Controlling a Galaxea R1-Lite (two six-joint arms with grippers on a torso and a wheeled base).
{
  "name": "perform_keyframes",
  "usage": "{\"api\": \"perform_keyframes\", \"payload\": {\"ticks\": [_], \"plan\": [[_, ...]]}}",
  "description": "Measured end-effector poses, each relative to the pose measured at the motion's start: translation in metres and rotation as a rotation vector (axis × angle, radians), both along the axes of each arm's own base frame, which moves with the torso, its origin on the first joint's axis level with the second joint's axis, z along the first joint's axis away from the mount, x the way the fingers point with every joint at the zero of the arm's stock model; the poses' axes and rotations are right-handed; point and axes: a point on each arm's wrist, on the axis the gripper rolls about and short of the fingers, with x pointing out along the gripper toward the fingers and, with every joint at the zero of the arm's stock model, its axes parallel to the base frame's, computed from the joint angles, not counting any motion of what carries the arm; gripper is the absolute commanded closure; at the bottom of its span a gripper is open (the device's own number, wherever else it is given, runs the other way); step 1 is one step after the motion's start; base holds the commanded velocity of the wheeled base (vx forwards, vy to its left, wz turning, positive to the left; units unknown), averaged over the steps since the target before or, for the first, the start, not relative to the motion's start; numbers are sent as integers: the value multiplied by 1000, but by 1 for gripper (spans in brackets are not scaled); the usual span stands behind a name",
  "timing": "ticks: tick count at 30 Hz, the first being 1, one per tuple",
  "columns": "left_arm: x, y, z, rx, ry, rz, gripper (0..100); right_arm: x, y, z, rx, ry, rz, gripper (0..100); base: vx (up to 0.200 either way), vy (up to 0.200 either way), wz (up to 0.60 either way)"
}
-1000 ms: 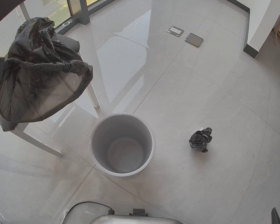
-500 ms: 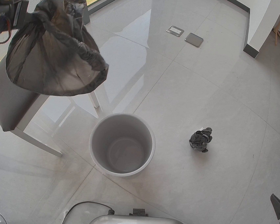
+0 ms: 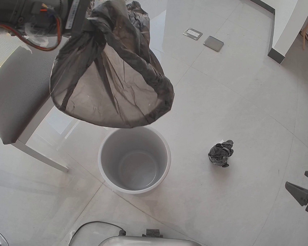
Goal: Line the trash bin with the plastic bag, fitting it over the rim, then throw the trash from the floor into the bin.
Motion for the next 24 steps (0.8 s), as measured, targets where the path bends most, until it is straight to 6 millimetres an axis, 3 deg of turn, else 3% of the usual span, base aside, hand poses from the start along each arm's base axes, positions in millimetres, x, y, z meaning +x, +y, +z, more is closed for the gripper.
{"api": "perform_keyframes", "payload": {"ticks": [6, 12, 18, 24], "plan": [[17, -21, -16, 14, 67, -14, 100, 32, 10, 8, -21, 40, 82, 0, 0, 0, 0], [33, -36, -31, 30, 121, -13, 100, 57, 19, 1, -164, 38, 189, 0, 0, 0, 0], [44, -48, -44, 44, 171, -19, 100, 78, 30, -4, -193, 27, 270, 0, 0, 0, 0], [36, -42, -31, -32, 128, -64, 100, 86, 35, -9, -190, 51, 305, 0, 0, 0, 0]]}}
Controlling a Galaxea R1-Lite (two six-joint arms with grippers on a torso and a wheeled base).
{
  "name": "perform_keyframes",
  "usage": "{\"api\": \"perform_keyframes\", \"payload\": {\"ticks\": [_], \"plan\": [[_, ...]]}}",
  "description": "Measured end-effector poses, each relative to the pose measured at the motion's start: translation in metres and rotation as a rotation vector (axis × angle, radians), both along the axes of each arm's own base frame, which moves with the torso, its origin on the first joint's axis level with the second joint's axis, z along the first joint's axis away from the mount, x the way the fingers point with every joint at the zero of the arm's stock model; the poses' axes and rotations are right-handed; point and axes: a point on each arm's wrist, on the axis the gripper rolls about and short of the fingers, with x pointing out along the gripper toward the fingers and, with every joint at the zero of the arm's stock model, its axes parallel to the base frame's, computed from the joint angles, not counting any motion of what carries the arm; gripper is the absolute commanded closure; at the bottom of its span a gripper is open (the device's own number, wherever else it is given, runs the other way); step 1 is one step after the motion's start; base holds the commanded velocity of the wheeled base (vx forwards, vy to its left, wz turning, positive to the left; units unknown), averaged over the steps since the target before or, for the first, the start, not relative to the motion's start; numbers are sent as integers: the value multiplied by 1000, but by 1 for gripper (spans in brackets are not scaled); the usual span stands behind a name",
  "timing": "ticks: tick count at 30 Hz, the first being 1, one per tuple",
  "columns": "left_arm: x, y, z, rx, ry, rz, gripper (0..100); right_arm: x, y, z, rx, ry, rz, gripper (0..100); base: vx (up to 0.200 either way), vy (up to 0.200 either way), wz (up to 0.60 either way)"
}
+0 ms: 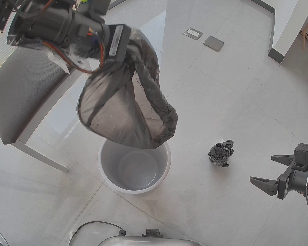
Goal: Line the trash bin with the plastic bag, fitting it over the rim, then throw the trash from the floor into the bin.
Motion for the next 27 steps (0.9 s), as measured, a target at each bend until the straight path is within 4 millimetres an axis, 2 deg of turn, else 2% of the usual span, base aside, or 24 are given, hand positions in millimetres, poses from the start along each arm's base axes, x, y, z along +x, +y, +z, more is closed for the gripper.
{"api": "perform_keyframes", "payload": {"ticks": [6, 10, 13, 16, 20, 25, 27], "plan": [[-2, 2, 16, -116, -200, -31, 100, 2, 1, -2, -1, 10, 8, 0, 0, 0, 0], [0, 1, 4, -149, -259, -42, 100, 3, 3, -2, -1, 10, 15, 0, 0, 0, 0], [0, 0, -8, -147, -251, -55, 100, 7, 5, 0, -1, 5, 22, 0, 0, 0, 0], [-3, 0, -13, -147, -240, -77, 100, 15, 9, 5, 4, -13, 30, 0, 0, 0, 0], [-12, 0, -1, -186, -275, -111, 100, 35, 18, 11, 15, -49, 47, 0, 0, 0, 0], [-29, 1, 28, -273, -347, -158, 100, 63, 38, 12, 33, -93, 91, 0, 0, 0, 0], [-38, -1, 39, -312, -360, -186, 100, 76, 52, 12, 38, -98, 121, 0, 0, 0, 0]]}}
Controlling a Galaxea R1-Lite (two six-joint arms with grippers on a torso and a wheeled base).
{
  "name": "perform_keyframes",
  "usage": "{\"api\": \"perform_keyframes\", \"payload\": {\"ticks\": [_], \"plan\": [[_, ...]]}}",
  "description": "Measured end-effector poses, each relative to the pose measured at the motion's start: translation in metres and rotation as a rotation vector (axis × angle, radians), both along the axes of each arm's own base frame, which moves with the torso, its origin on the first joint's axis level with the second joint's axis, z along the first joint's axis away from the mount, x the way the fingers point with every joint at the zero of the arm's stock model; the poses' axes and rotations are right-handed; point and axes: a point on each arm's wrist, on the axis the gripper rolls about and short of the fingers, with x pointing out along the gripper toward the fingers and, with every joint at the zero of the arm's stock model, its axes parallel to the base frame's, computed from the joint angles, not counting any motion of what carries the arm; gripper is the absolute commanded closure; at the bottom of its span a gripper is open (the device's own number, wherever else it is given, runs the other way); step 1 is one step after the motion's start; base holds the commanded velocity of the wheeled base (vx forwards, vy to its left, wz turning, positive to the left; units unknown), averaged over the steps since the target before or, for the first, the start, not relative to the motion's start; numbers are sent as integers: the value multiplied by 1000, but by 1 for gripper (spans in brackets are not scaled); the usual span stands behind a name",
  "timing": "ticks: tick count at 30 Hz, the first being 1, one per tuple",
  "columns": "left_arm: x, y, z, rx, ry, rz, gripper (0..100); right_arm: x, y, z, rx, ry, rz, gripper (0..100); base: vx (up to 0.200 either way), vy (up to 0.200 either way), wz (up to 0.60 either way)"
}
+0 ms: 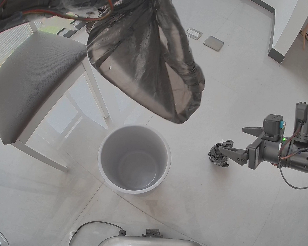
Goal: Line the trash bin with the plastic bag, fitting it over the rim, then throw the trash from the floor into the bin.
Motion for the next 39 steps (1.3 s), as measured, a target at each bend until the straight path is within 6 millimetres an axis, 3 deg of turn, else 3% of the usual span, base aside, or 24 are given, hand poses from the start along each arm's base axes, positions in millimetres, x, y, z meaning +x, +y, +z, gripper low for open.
{"api": "perform_keyframes", "payload": {"ticks": [7, 13, 22, 32, 39], "plan": [[-7, -4, 5, -22, -2, -36, 100, 19, 19, 4, 7, -21, 28, 0, 0, 0, 0], [-8, -8, 2, -20, 11, -49, 100, 30, 23, 15, 18, -61, 14, 0, 0, 0, 0], [-7, -13, 0, -16, 17, -63, 100, 39, 19, 28, 34, -108, -12, 0, 0, 0, 0], [-8, -16, 2, -20, 13, -70, 100, 41, 39, 32, 71, -102, 30, 0, 0, 0, 0], [-9, -15, 6, -35, 4, -72, 100, 53, 40, 32, 73, -116, 19, 0, 0, 0, 0]]}}
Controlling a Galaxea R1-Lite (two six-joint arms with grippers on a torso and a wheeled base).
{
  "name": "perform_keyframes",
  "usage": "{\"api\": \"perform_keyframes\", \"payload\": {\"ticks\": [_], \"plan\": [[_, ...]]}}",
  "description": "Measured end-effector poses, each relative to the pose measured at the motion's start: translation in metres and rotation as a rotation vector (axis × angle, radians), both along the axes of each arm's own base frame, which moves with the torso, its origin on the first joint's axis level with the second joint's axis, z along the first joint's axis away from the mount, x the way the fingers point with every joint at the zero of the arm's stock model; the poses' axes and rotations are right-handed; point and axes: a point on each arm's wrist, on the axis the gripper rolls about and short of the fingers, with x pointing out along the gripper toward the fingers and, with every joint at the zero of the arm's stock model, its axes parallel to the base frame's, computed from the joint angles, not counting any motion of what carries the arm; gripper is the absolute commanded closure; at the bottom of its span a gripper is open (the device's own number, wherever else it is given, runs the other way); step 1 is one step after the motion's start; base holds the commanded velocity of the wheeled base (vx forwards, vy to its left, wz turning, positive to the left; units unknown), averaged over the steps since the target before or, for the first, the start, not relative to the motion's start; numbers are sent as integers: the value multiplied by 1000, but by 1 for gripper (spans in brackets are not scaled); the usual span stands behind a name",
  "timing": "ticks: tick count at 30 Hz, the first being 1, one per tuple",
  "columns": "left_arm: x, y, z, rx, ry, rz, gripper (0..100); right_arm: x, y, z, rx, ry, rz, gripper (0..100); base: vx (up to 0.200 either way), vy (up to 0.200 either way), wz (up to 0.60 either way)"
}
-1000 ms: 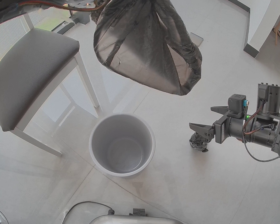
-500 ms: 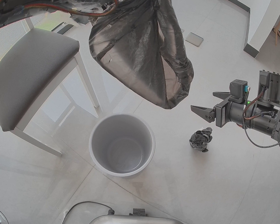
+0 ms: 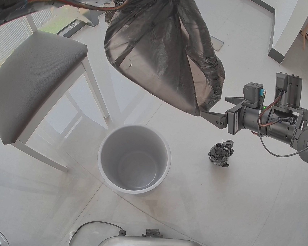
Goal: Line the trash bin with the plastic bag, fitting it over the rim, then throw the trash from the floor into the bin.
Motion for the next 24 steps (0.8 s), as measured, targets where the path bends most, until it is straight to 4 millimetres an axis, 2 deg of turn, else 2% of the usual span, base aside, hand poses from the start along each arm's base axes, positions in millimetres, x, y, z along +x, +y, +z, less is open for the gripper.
{"api": "perform_keyframes", "payload": {"ticks": [10, 24], "plan": [[-6, -3, 5, -17, -7, -37, 100, 16, 5, 24, 38, -87, -6, 0, 0, 0, 0], [-13, -6, 11, -42, -16, -66, 100, 19, 13, 21, 40, -83, 14, 0, 0, 0, 0]]}}
